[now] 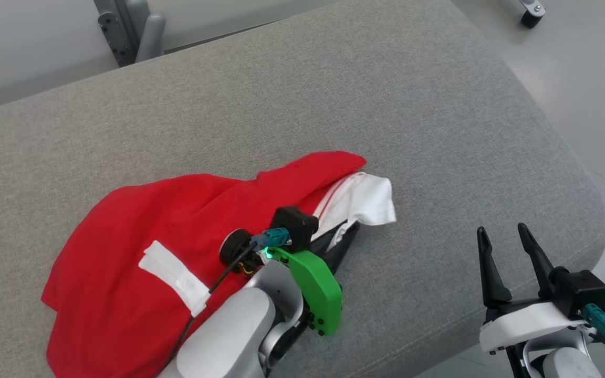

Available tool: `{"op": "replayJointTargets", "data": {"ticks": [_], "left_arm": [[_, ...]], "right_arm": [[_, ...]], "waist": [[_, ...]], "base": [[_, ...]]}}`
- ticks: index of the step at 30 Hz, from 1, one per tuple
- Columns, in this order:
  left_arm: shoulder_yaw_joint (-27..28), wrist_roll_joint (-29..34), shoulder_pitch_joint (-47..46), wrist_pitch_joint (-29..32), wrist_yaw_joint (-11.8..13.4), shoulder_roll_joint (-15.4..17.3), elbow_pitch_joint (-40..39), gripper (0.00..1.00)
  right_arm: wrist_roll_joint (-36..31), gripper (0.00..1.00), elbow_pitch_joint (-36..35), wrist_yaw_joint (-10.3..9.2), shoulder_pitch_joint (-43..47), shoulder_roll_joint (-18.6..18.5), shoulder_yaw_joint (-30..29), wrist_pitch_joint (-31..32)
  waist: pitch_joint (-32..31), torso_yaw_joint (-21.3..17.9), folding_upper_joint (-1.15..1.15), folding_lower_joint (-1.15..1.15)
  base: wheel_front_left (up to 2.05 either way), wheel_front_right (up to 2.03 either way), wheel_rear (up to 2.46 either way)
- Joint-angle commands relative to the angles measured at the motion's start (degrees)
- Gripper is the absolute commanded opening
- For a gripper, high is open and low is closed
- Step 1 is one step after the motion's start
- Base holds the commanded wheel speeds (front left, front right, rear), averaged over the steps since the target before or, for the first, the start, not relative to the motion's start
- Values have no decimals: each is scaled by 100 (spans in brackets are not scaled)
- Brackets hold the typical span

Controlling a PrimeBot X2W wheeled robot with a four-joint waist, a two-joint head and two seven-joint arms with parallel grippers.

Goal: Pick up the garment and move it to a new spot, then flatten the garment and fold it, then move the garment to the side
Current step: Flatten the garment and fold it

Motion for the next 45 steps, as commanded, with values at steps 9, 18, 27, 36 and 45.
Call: {"op": "replayJointTargets", "data": {"ticks": [9, 18, 27, 36, 45], "left_arm": [[-898, -577, -19, -481, 195, 1, 79, 100], [-1163, -1301, 6, -1029, 57, 1, -249, 100], [-256, -1080, 306, -1773, 1051, 813, -1670, 100], [651, -854, 1632, -1993, 1773, 1839, -2183, 100], [2106, -281, 3176, -1991, 1646, 1758, -2470, 100]], "right_arm": [[-29, 100, -22, -8, -30, -12, 18, -1], [-95, 100, -59, -8, 63, -11, -156, -1], [-324, 100, -343, -8, 72, -15, -309, -1], [-556, 100, -529, -8, 212, -14, -434, -1], [-646, 100, -418, -8, 507, -14, -497, -1]], "waist": [[130, -28, 19, 0], [152, 157, 19, 0], [-143, 830, 19, 0], [-542, 1481, 19, 0], [-899, 1988, 19, 0]], "base": [[0, 0, 0], [0, 0, 0], [0, 0, 0], [0, 0, 0], [0, 0, 0]]}}
